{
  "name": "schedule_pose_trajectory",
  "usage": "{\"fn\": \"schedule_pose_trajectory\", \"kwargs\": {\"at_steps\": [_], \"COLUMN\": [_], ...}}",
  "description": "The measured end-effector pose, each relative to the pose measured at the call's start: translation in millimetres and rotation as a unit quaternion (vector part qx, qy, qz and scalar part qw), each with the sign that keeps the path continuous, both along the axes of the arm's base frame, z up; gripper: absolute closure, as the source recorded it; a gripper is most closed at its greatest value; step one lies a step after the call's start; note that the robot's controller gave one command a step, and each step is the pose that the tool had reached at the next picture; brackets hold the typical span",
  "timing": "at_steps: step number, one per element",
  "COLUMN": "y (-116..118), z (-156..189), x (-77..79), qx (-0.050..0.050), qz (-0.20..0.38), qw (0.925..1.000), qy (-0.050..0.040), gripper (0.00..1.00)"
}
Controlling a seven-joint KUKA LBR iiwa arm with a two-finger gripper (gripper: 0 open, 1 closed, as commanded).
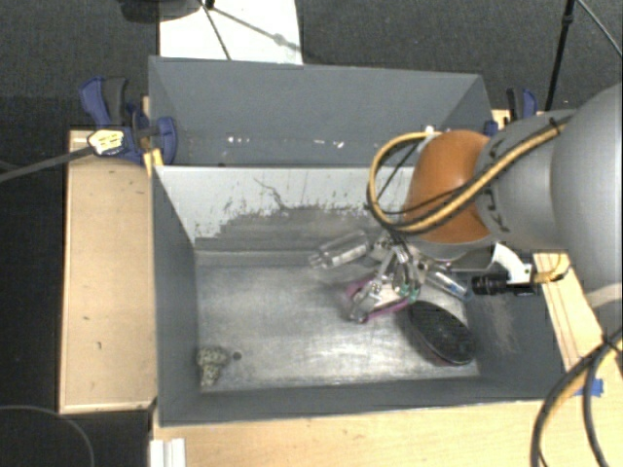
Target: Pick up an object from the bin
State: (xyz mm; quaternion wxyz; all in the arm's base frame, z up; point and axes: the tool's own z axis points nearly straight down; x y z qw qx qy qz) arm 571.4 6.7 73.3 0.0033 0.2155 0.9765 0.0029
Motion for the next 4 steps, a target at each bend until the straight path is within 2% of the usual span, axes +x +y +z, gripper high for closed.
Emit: {"fn": "schedule_pose_trajectory", "kwargs": {"at_steps": [1, 2, 3, 4], "y": [-1.1, -1.9, -26.0, -26.1], "z": [2.4, 0.5, 3.6, 4.5], "x": [2.5, 1.1, 11.4, 11.8], "qx": [-0.001, -0.002, -0.001, -0.001], "qz": [0.000, -0.001, -0.063, -0.062], "qw": [1.0000, 1.0000, 0.9980, 0.9981], "qy": [-0.0042, -0.0024, 0.0013, 0.0008], "gripper": [1.00, 0.00, 0.00, 1.00]}}
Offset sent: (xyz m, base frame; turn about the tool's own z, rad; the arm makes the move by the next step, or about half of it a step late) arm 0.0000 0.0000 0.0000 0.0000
